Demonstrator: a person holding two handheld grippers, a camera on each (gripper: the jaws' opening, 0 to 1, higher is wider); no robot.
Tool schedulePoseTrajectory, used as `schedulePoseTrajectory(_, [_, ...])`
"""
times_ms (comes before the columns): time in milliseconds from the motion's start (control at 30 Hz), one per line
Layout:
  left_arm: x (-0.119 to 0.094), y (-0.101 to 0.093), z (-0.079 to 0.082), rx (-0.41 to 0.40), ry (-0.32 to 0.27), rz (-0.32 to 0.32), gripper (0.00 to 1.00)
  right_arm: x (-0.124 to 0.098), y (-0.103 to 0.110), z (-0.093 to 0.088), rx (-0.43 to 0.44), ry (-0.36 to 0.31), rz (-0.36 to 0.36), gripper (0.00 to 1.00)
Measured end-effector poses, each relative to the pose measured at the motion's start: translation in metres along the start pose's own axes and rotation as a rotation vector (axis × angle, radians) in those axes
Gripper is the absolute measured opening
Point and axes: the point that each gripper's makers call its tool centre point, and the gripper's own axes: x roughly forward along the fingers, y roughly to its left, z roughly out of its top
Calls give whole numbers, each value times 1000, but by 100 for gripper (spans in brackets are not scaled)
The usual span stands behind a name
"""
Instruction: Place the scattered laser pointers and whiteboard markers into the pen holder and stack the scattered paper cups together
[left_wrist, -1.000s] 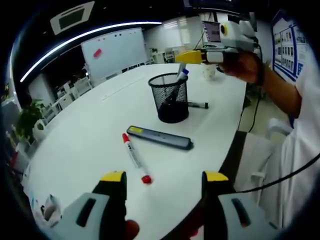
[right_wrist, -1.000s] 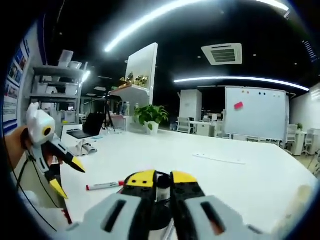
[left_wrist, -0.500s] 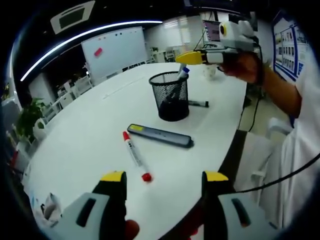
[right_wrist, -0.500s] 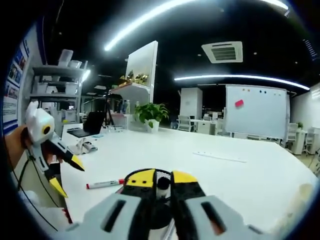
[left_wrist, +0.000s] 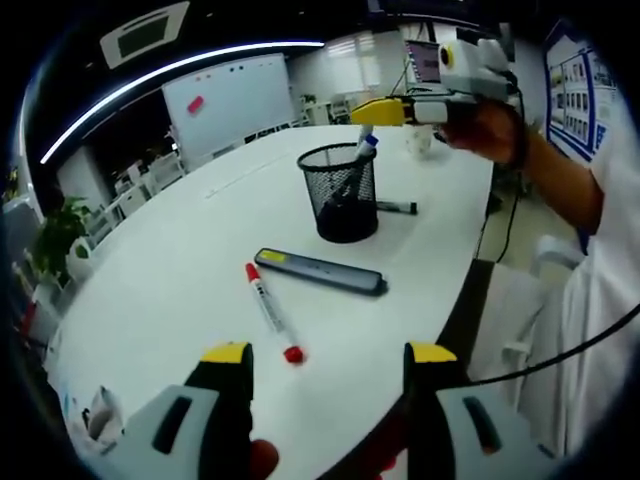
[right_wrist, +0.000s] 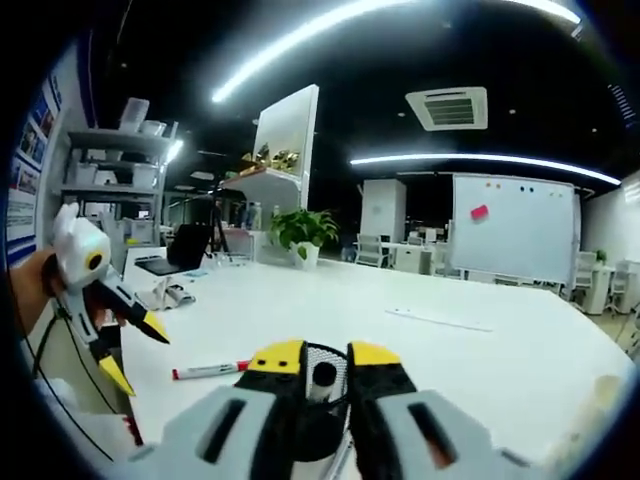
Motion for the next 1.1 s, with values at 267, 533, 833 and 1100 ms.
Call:
schedulePoseTrajectory(267, [-1, 2, 1, 0, -2, 5, 60, -4, -5, 9, 0, -40, -22, 20])
schedulePoseTrajectory(533, [1, 1, 4, 5, -6, -1, 60, -13, -13, 12, -15, -56, -57, 22])
schedulePoseTrajectory(833, [2, 0, 5, 10, -5, -3, 60, -21, -18, 14, -37, -62, -78, 22])
schedulePoseTrajectory(1100, [3, -1, 5, 9, -4, -4, 60, -29, -20, 10, -43, -52, -94, 24])
